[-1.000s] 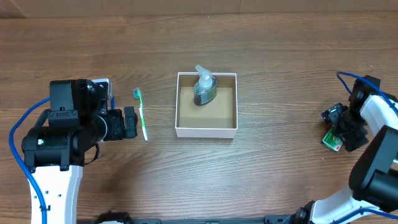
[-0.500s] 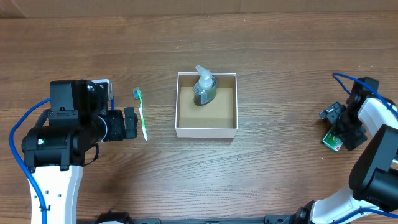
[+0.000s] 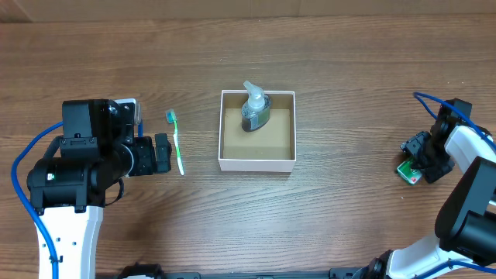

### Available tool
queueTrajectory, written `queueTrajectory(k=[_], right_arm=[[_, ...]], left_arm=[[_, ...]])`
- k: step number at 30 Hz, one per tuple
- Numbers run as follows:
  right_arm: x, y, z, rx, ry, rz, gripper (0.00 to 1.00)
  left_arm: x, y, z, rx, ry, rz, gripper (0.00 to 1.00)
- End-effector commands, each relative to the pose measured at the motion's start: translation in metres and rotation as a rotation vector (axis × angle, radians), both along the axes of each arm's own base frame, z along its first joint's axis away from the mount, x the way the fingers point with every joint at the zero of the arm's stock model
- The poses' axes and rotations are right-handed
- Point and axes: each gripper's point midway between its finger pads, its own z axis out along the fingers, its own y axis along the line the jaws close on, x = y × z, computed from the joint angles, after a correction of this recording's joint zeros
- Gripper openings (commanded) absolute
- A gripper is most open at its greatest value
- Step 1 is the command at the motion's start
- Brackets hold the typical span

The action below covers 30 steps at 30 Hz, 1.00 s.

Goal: Pack container
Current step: 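Grasp the green-and-white soap package with the right gripper, then place the soap package into the box beside the bottle, release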

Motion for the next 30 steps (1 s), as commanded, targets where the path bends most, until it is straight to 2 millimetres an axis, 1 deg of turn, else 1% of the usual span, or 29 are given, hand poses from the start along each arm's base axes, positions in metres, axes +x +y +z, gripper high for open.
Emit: queueTrajectory(k=[1,7,11,16,18,21,22,24,25,26,27,28,29,30], right_arm=[[-0.010,0.008,-0.010,0.036,0.031,0.004,0.63],[-0.011,0.009,-0.010,0.038,0.034,0.004,0.55],[-0.011,0.008,-0.010,0.037,0.032,0.003,0.52],[-0.010,0.010,-0.010,0.044,0.028,0.005,0.33],[-0.007,0.012,-0.009,0.063,0.015,0.007,0.30],[0.000,0.014,0.000,0.085,0.003,0.005,0.20],[0.002,0.014,0.006,0.086,0.000,0.007,0.17],[0.010,0.014,0.022,0.083,-0.014,0.016,0.16],[0.022,0.016,0.044,0.068,-0.043,0.048,0.13],[0.029,0.018,0.056,0.056,-0.063,0.080,0.12],[0.038,0.023,0.072,0.041,-0.091,0.127,0.12],[0.045,0.027,0.083,0.034,-0.114,0.160,0.11],[0.057,0.039,0.103,0.026,-0.158,0.241,0.11],[0.063,0.047,0.115,0.019,-0.184,0.291,0.11]], left_arm=[[0.003,-0.003,0.008,-0.013,-0.023,-0.018,1.00],[0.004,-0.003,0.008,-0.013,-0.023,-0.018,1.00],[0.003,-0.003,0.008,-0.013,-0.023,-0.018,1.00],[0.004,-0.003,0.008,-0.013,-0.023,-0.018,1.00],[0.004,-0.003,0.008,-0.013,-0.023,-0.018,1.00],[0.004,-0.003,0.008,-0.013,-0.023,-0.018,1.00],[0.003,-0.003,0.008,-0.013,-0.023,-0.018,1.00],[0.003,-0.003,0.008,-0.013,-0.023,-0.018,1.00],[0.004,-0.003,0.008,-0.013,-0.023,-0.018,1.00],[0.004,-0.003,0.008,-0.013,-0.023,-0.018,1.00],[0.004,-0.003,0.008,-0.013,-0.023,-0.018,1.00],[0.004,-0.003,0.008,-0.013,-0.023,-0.018,1.00],[0.003,-0.003,0.008,-0.013,-0.023,-0.018,1.00],[0.004,-0.003,0.008,-0.013,-0.023,-0.018,1.00]])
